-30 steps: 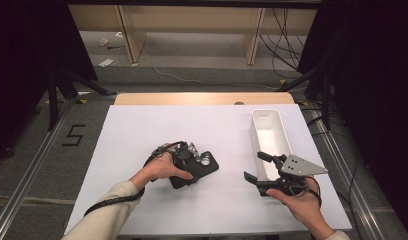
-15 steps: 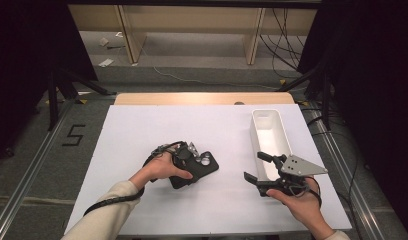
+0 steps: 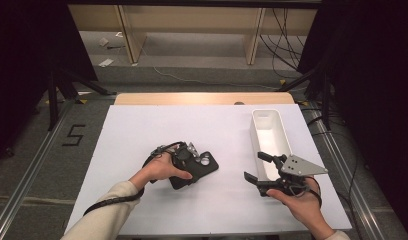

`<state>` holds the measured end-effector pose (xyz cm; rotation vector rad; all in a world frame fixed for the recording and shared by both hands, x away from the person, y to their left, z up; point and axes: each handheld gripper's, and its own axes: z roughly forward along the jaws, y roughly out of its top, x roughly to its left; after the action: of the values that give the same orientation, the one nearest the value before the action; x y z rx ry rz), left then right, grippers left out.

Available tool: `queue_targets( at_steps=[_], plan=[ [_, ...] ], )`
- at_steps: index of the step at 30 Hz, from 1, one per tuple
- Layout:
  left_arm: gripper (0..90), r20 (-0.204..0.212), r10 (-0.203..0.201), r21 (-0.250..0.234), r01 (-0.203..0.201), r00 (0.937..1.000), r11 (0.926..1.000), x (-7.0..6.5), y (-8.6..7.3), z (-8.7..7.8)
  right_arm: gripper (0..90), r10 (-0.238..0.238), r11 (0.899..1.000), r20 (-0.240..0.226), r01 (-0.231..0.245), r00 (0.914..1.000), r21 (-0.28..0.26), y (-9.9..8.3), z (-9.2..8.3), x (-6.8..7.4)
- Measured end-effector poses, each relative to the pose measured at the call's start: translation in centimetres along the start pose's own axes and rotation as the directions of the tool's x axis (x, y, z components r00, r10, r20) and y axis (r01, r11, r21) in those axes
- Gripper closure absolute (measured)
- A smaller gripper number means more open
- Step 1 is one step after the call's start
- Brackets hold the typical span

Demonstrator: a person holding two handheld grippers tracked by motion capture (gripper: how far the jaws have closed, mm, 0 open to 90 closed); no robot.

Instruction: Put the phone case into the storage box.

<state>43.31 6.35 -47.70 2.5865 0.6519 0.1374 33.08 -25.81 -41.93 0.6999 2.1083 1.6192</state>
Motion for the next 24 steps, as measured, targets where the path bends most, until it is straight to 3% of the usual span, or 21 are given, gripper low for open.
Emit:
queue_targets(
  at_steps=[16,24],
  plan=[
    [15.5,-0.005,-0.016,-0.009,0.016,0.9999,0.9998,-0.27,-0.28,-0.17,20.3,0.001,1.000,0.001,-0.001,1.0000,-0.001,0.00,-0.01,-0.03],
    [15.6,0.003,-0.022,-0.041,0.022,0.9998,0.9989,-0.52,-0.26,-0.42,20.3,0.002,1.000,0.003,-0.002,1.0000,-0.002,0.00,-0.01,-0.03]
  ],
)
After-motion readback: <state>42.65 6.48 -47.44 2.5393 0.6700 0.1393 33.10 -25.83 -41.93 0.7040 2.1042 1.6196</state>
